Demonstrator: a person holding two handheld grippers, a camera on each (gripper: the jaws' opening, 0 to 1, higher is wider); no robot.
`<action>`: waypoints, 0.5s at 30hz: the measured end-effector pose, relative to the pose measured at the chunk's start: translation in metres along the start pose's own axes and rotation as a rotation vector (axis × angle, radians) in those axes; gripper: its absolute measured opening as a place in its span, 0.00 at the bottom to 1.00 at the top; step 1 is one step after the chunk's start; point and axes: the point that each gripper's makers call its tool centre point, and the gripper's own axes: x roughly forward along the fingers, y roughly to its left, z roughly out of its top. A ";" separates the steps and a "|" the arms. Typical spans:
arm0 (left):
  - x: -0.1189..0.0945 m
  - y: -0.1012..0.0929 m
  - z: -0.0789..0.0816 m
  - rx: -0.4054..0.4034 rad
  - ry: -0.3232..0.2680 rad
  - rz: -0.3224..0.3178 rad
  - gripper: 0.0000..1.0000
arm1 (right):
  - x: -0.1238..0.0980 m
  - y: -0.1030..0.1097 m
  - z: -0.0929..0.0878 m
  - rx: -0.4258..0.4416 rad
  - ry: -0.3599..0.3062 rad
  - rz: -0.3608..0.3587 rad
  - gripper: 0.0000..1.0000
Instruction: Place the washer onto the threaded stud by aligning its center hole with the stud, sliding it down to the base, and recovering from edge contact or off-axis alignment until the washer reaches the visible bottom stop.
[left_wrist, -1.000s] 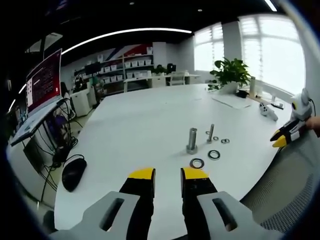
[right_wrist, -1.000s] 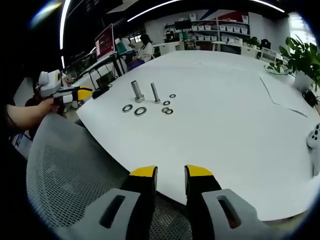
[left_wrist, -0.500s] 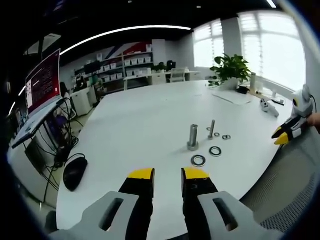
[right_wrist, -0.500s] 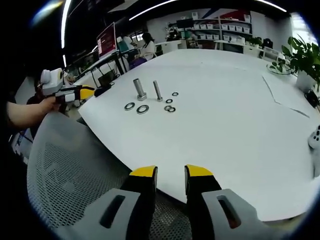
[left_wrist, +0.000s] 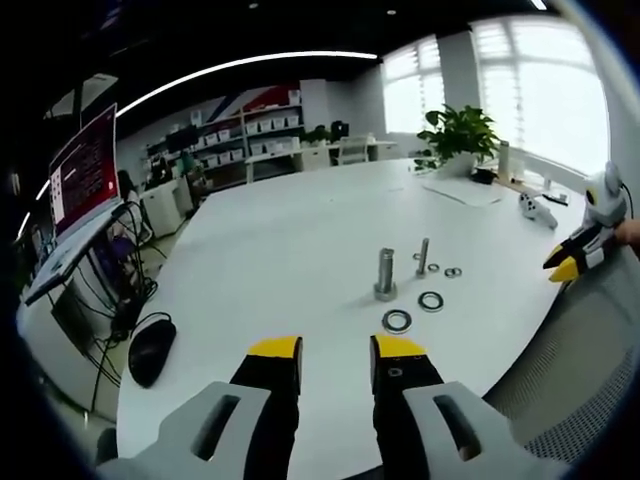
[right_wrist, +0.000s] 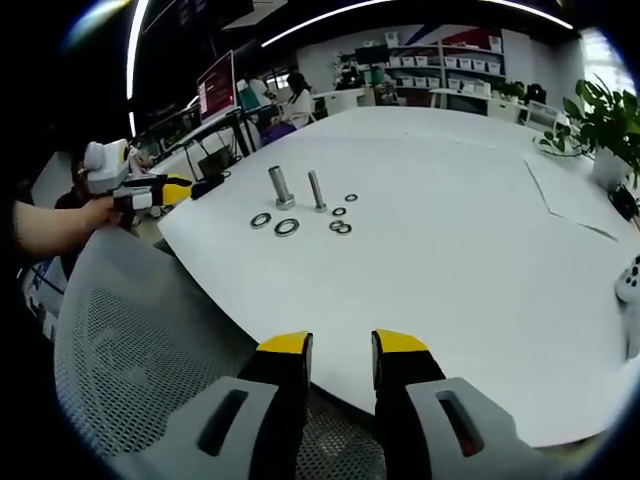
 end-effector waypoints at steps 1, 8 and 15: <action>0.000 0.000 0.000 0.000 0.000 0.000 0.27 | 0.000 0.000 0.000 0.001 0.001 -0.001 0.26; -0.001 -0.004 0.006 -0.013 -0.031 -0.025 0.34 | -0.001 -0.003 -0.002 0.015 0.011 -0.020 0.27; -0.005 -0.009 0.022 -0.035 -0.102 -0.100 0.39 | -0.001 -0.007 -0.001 0.027 0.008 -0.036 0.27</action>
